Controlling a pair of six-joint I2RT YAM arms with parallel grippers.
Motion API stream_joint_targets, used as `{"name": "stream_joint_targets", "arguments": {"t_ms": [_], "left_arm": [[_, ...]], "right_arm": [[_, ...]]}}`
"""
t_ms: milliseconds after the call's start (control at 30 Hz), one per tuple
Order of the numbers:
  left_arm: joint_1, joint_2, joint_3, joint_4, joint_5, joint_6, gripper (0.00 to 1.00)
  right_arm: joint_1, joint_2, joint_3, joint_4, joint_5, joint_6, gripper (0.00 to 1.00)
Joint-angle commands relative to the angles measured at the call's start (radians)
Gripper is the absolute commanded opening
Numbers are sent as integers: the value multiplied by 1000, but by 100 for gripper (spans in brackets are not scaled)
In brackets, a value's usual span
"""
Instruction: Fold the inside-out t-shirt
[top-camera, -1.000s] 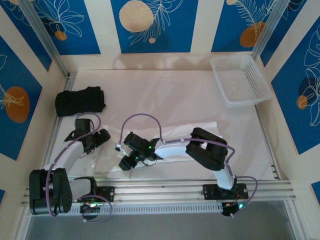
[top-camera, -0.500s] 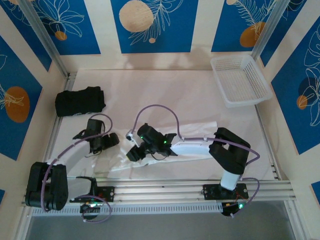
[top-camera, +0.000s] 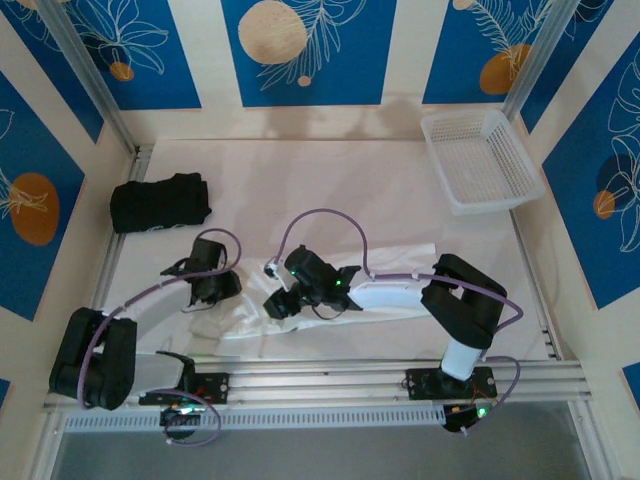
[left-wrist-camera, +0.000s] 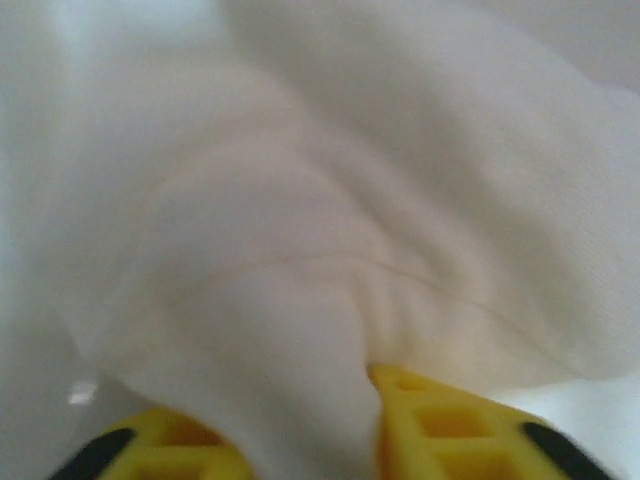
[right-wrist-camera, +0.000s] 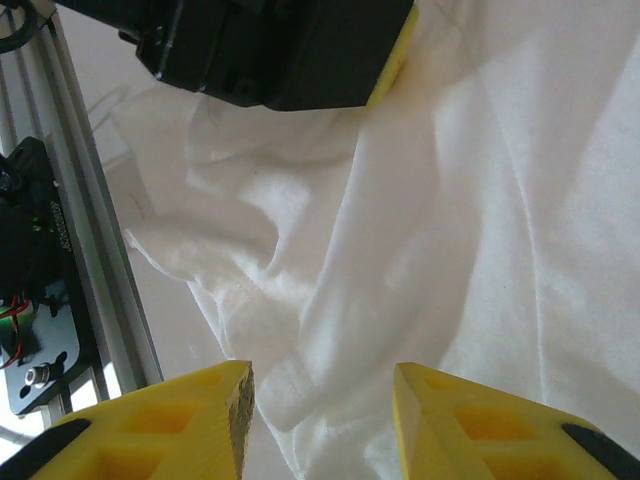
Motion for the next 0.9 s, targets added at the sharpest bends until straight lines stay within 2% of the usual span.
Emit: {"name": "stream_joint_targets", "arguments": {"t_ms": [0, 33, 67, 300, 567, 633, 767, 800, 867], "left_arm": [[-23, 5, -16, 45, 109, -5, 11], [-22, 2, -14, 42, 99, 1, 1], [-22, -2, -7, 30, 79, 8, 0], [9, -82, 125, -188, -145, 66, 0], [147, -24, 399, -444, -352, 219, 0], [168, 7, 502, -523, -458, 287, 0], [212, 102, 732, -683, -787, 469, 0], [214, 123, 783, -712, -842, 497, 0], [204, 157, 870, -777, -866, 501, 0]], "right_arm": [[-7, -32, -21, 6, 17, 20, 42], [-9, -37, -23, 3, 18, 22, 42], [-11, -43, -25, -1, 22, 22, 42], [-63, -175, -97, -38, 65, 16, 42], [-209, -416, -248, -58, 82, 23, 43], [-241, -480, -282, -73, 90, 15, 43], [-310, -619, -352, -113, 88, 6, 43], [-325, -654, -372, -118, 85, 4, 44], [-355, -710, -407, -129, 82, 1, 44]]}}
